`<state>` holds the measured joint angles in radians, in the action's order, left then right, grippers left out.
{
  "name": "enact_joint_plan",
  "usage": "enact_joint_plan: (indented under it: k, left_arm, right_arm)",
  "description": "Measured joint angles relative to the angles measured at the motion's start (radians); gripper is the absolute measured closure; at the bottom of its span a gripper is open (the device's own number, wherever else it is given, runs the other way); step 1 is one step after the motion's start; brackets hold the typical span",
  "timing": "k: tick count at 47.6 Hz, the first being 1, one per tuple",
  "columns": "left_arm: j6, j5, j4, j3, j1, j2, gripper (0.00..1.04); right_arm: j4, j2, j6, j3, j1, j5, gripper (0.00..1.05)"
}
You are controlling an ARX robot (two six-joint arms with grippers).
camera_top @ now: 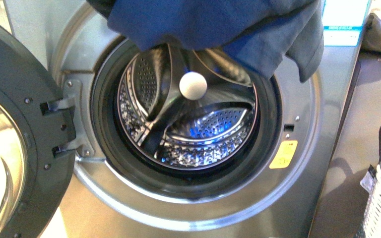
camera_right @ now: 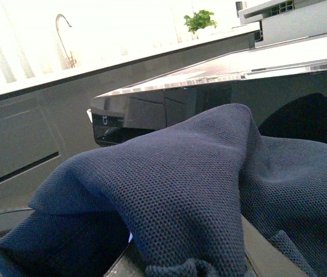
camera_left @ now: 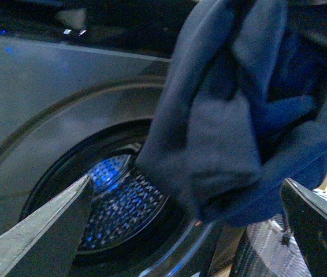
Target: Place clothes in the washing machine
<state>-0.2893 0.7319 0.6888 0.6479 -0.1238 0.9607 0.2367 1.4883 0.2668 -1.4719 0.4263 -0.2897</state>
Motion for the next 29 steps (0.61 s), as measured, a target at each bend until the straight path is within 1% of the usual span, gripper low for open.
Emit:
enact_joint_plan:
  k: [8, 18, 25, 29]
  left_arm:
    - [0.034, -0.041, -0.023, 0.13, 0.135, 0.06, 0.06]
    - [0.13, -0.127, -0.115, 0.293, 0.311, 0.191, 0.06]
    - [0.188, -0.186, -0.133, 0.397, 0.397, 0.32, 0.06]
    - [0.202, -0.216, -0.122, 0.433, 0.422, 0.37, 0.06]
  right_arm:
    - [0.0, 0.0, 0.0, 0.0, 0.0, 0.0, 0.87]
    - [0.0, 0.0, 0.0, 0.0, 0.0, 0.0, 0.87]
    - [0.0, 0.0, -0.001, 0.0, 0.0, 0.003, 0.87]
    - [0.0, 0.0, -0.002, 0.0, 0.0, 0.005, 0.87]
